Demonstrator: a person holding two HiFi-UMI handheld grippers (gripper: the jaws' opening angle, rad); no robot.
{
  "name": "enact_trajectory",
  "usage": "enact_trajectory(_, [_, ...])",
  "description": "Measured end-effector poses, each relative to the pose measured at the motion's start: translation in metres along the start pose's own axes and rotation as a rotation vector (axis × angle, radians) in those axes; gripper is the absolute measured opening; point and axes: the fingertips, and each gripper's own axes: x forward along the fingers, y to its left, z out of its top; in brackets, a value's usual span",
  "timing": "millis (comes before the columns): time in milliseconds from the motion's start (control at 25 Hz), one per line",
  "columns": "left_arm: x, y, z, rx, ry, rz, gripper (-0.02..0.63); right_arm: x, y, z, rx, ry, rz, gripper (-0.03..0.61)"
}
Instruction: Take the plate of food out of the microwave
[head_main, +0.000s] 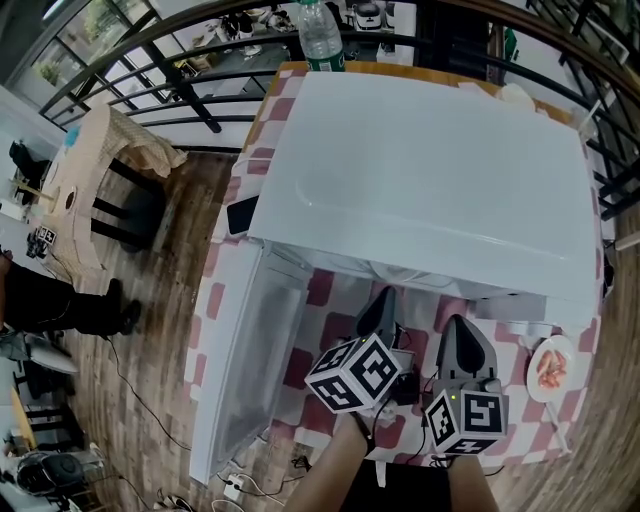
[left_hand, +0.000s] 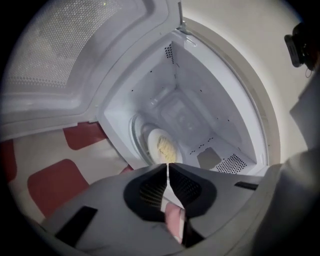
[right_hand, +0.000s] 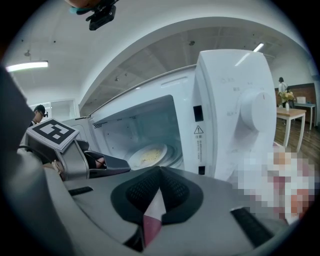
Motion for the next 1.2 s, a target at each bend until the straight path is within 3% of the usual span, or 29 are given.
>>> enact_trajectory(280, [0.006, 0.001, 0.001, -0.084, -0.003, -0.021, 0.043, 0.0, -0.003, 0.0, 0.004, 0.002, -0.004, -0.005])
enact_trajectory(640, [0.011, 0.015, -0.001, -0.261, 0.001, -0.026, 0.104, -0.001, -0.006, -0.002, 0.011, 0.006, -0.009, -0.005])
enact_trajectory(1200, [0.019, 0.02, 0.001, -0.315, 0.018, -0.015, 0.104, 0.003, -0.009, -0.005, 0.015, 0.016, -0.015, -0.005])
